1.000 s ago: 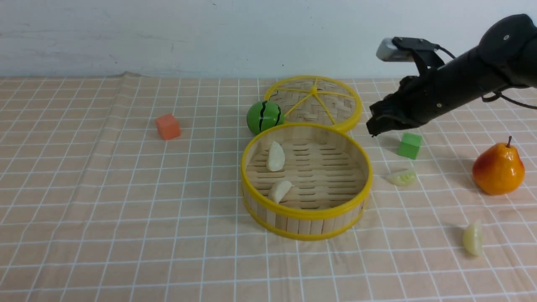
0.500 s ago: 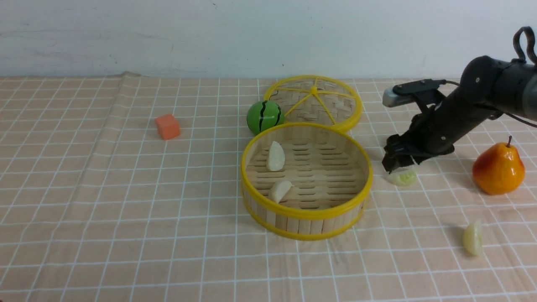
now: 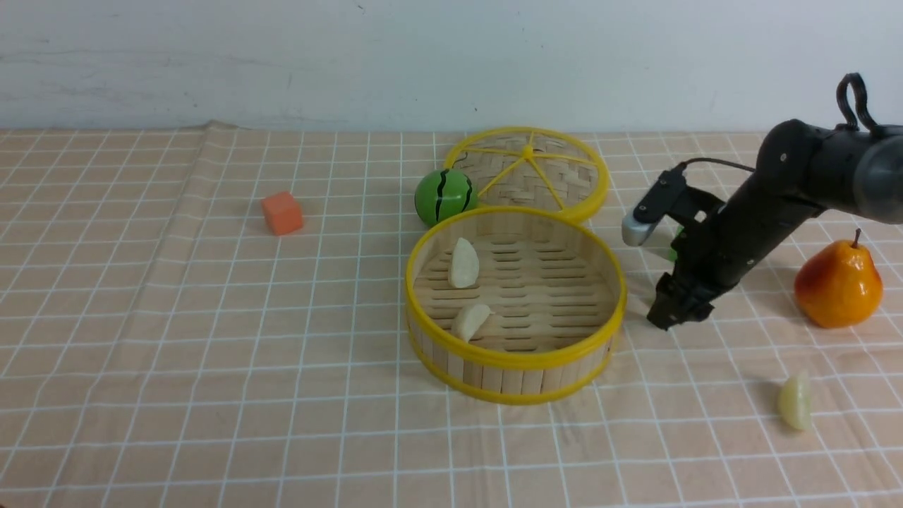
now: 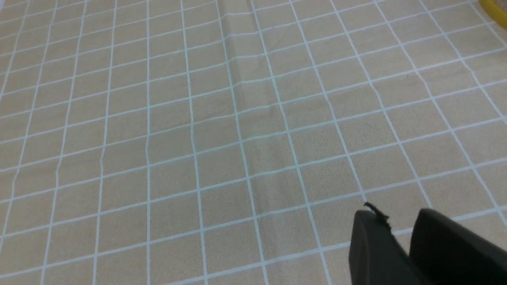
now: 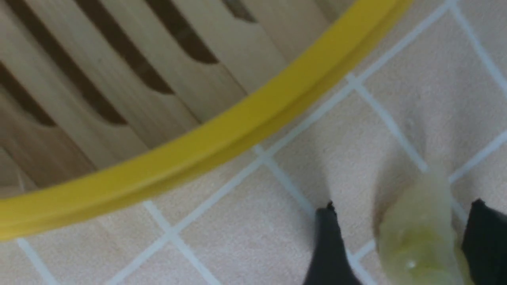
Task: Put the dumplings into the steamer on the table with the brown tablecloth.
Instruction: 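Reach for and grasp a dumpling lying on the table beside the steamer, then place the dumpling in the bamboo steamer basket with the right gripper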
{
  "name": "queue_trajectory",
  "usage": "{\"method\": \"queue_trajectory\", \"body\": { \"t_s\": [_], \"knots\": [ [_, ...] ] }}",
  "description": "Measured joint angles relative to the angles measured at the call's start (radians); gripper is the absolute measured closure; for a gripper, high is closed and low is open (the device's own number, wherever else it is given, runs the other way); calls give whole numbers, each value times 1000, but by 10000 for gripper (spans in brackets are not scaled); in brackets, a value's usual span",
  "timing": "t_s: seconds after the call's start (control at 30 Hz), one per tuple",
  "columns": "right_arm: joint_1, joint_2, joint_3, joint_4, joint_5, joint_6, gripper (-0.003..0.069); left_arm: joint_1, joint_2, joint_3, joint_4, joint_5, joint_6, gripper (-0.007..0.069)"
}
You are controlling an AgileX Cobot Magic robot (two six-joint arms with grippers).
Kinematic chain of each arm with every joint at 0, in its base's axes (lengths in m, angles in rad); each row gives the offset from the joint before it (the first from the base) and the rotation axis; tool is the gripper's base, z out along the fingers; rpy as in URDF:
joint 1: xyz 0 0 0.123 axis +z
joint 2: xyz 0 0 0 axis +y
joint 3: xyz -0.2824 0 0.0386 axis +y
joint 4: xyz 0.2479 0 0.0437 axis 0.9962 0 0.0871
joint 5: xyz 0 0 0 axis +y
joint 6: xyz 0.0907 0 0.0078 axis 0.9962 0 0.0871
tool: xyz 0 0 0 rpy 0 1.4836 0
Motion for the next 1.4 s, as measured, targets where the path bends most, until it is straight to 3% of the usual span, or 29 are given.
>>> {"method": "queue_trajectory", "body": {
  "t_s": [0.13,0.43,0.57,0.63,0.67,0.77,0.9,0.97,1.1,1.2,1.4],
  "knots": [
    [0,0,0,-3,19,0,449,0,0,0,0,-3,0,477],
    [6,-75,2,-3,52,0,447,0,-39,3,-1,-4,-1,477],
    [40,-161,2,126,30,4,447,0,-74,3,-1,-5,-1,477],
    [90,-188,0,299,-35,4,447,0,-116,3,-1,-5,-1,477],
    [94,-188,-1,299,-35,4,447,0,-123,3,-1,-5,-1,477],
    [168,-138,-3,450,-179,3,447,0,-183,3,-1,-5,-1,477],
    [200,-45,-3,486,-345,-4,447,0,-234,3,-3,-4,-1,477],
    [201,3,-2,507,-408,8,425,0,-261,3,-4,-3,-1,477],
    [200,39,3,564,-398,76,256,0,-283,3,-5,6,-2,475],
    [200,16,3,570,-337,86,171,0,-285,3,-6,5,-3,472],
    [173,-143,3,530,-152,172,131,0,-286,3,-38,10,-3,466]
  ]
}}
